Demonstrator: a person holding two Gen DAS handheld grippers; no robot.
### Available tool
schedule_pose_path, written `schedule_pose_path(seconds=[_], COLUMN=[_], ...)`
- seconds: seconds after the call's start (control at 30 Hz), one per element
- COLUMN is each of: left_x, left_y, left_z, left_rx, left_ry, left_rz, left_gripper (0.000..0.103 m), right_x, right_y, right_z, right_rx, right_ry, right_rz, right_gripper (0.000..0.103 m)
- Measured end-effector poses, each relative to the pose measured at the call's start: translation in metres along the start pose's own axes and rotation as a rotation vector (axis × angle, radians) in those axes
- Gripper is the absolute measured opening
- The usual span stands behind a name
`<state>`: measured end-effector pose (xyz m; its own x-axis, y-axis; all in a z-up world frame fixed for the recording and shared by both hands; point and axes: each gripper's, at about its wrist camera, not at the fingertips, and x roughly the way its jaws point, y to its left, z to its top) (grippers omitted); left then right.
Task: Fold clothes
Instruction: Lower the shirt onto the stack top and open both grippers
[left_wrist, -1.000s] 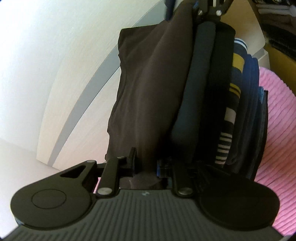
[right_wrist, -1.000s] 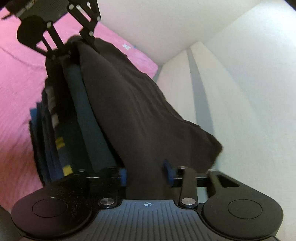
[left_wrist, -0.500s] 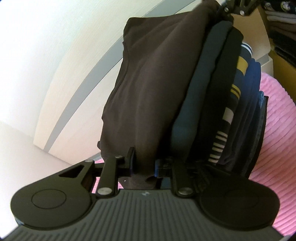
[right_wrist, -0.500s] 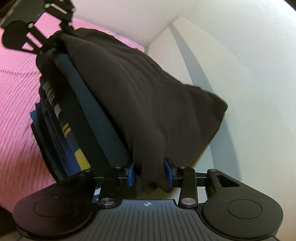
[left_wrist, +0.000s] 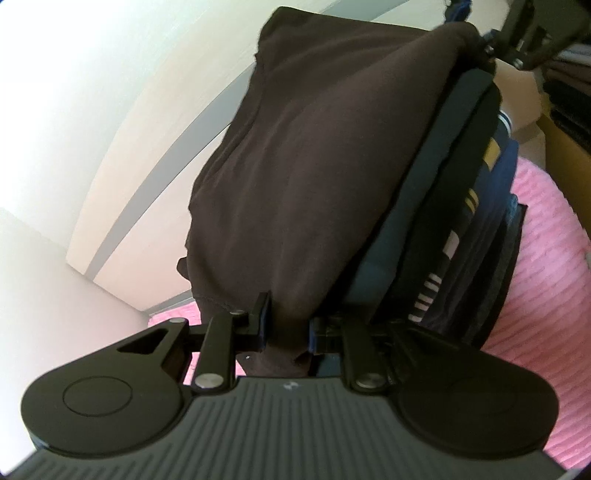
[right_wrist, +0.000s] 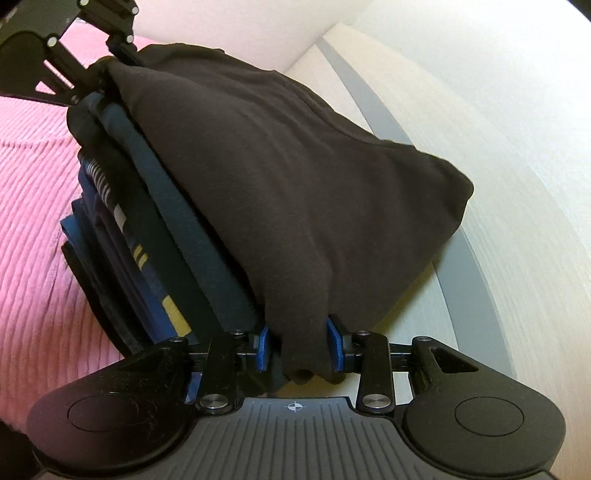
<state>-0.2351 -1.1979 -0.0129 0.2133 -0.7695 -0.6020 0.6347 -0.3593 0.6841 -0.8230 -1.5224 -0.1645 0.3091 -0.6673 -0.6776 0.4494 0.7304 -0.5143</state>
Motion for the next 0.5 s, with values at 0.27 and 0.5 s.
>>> schedule_pose_path(seconds=[0.27,0.5], left_x=[0.000,0.004], left_y=[-0.007,0.009], left_z=[0.057,0.125], left_rx=[-0.130,-0.486], left_ry=[0.000,-0.164], left_rz=[-0.078,-0.157], left_gripper=[0.024,0.025], right_x=[0.017,0.022], right_y=[-0.010,-0.017], right_z=[-0.006,-0.008], right_rx=[0.002,0.025], right_ry=[0.016,0.012], right_rz=[-0.003,-0.017], right_gripper=[0.036,0.036])
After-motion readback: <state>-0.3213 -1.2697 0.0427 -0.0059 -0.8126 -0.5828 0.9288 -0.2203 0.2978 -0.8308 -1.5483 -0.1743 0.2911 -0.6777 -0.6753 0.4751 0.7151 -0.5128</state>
